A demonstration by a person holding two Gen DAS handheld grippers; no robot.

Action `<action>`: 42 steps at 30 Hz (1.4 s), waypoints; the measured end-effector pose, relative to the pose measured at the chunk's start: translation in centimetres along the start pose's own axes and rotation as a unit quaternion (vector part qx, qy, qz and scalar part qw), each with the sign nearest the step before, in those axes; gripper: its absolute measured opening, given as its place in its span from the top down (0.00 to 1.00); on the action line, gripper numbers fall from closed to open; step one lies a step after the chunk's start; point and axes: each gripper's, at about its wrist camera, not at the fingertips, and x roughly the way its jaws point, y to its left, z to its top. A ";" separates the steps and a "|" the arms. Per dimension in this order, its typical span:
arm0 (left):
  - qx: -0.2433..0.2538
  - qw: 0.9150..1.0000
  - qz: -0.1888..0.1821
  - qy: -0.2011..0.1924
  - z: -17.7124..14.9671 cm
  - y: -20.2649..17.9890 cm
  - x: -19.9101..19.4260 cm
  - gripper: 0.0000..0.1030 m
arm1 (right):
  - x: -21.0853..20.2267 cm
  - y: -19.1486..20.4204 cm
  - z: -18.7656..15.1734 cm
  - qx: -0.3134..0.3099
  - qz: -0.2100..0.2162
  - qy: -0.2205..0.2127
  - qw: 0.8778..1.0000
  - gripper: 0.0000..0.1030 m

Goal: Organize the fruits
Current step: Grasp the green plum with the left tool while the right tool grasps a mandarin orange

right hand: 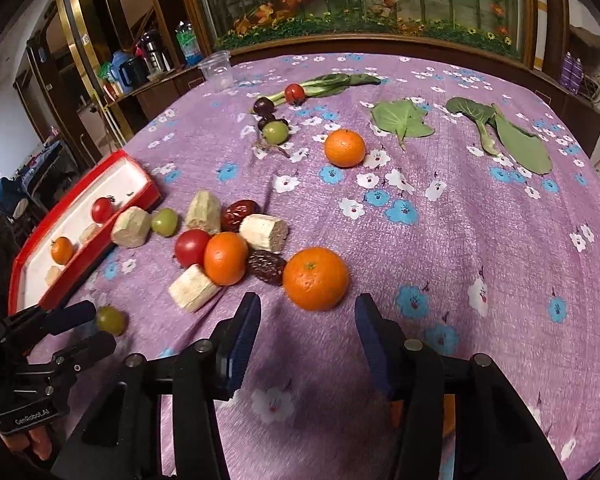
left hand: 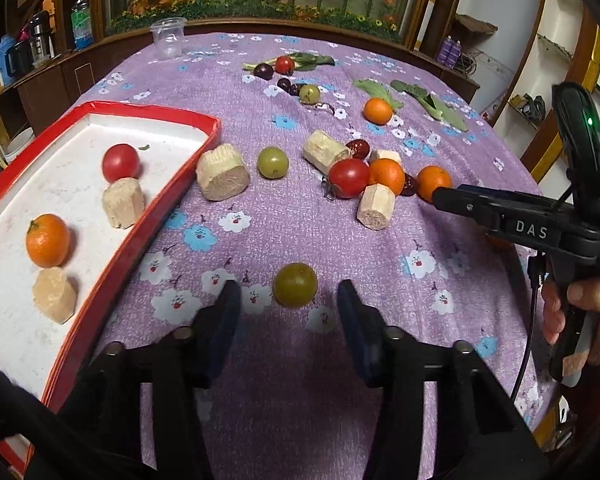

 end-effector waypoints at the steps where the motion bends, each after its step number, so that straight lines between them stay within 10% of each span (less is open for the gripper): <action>1: 0.001 1.000 0.000 0.002 0.1 0.0 0.2 0.58 | 0.3 0.0 0.1 0.001 0.000 0.002 1.000 0.52; 9: 0.010 1.000 0.002 0.004 0.6 -0.6 1.0 0.80 | 1.8 -0.2 0.9 0.001 -0.006 0.010 1.000 0.60; 42: -0.007 0.999 -0.023 -0.036 1.8 0.5 -2.6 0.81 | -2.1 3.5 1.8 -0.030 0.015 -0.032 0.999 0.64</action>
